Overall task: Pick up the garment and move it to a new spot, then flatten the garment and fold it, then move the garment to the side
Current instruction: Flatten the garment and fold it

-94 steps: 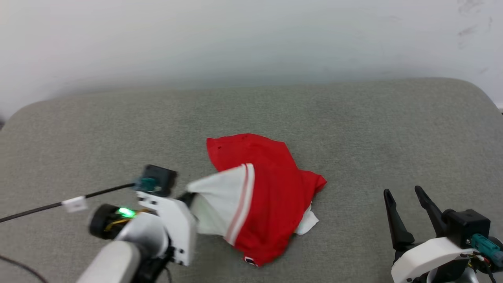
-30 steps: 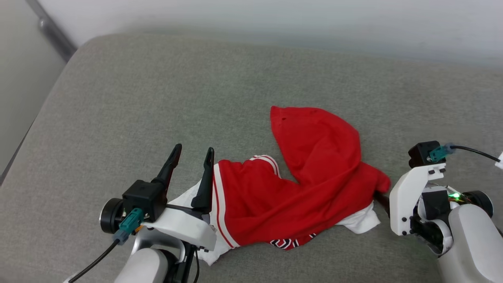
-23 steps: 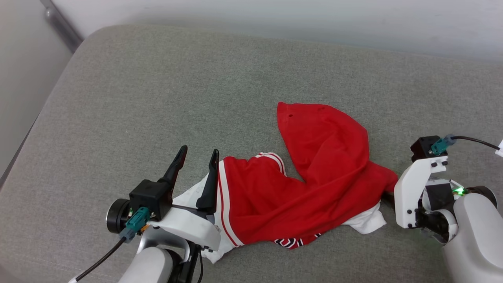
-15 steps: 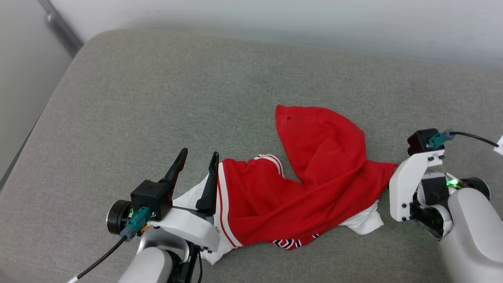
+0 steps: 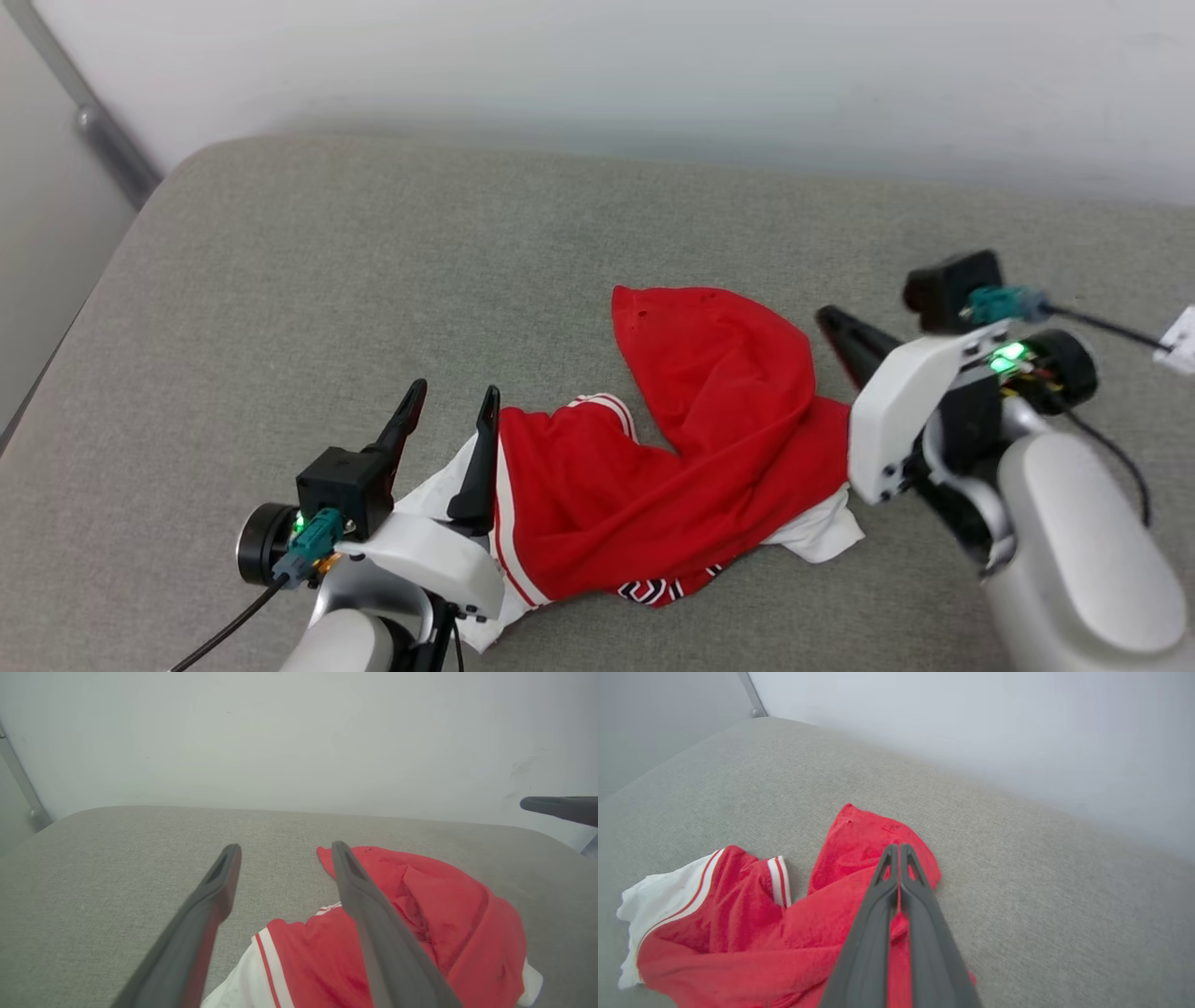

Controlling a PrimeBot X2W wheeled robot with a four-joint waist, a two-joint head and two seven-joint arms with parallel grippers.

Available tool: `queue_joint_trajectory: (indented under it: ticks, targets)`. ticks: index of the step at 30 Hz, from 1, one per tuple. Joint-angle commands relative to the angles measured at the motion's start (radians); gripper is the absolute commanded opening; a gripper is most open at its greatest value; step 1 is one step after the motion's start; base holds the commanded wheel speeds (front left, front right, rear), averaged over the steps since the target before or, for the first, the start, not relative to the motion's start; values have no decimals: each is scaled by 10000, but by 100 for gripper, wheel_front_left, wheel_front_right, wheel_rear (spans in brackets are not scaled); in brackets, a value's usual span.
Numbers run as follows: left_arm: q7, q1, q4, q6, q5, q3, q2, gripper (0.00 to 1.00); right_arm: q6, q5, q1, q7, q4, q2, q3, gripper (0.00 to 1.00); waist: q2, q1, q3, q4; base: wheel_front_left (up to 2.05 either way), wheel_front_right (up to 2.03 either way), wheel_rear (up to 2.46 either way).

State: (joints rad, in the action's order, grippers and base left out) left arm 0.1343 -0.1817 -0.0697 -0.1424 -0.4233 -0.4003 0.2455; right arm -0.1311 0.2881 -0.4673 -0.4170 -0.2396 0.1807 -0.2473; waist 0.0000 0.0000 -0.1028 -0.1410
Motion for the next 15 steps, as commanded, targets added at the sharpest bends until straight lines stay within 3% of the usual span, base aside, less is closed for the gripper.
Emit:
queue_joint_trajectory:
  ticks: [1, 6, 15]
  targets:
    - [-32, 154, 31, -70, -7, 19, 53, 100, 8, -74, 286, 134, 215, -46, -149, 0, 0, 0, 142, 122, 0, 0, 0]
    - [-118, 436, 75, -149, -104, 40, 153, 100, 7, -333, 1584, 802, 1228, -454, -817, 0, 0, 0, 533, 285, 0, 0, 0]
    - [-286, 1125, 289, -464, -315, 235, 329, 100, 8, -717, 3967, 1692, 1669, -1107, -779, 0, 0, 0, 1067, 612, 0, 0, 0]
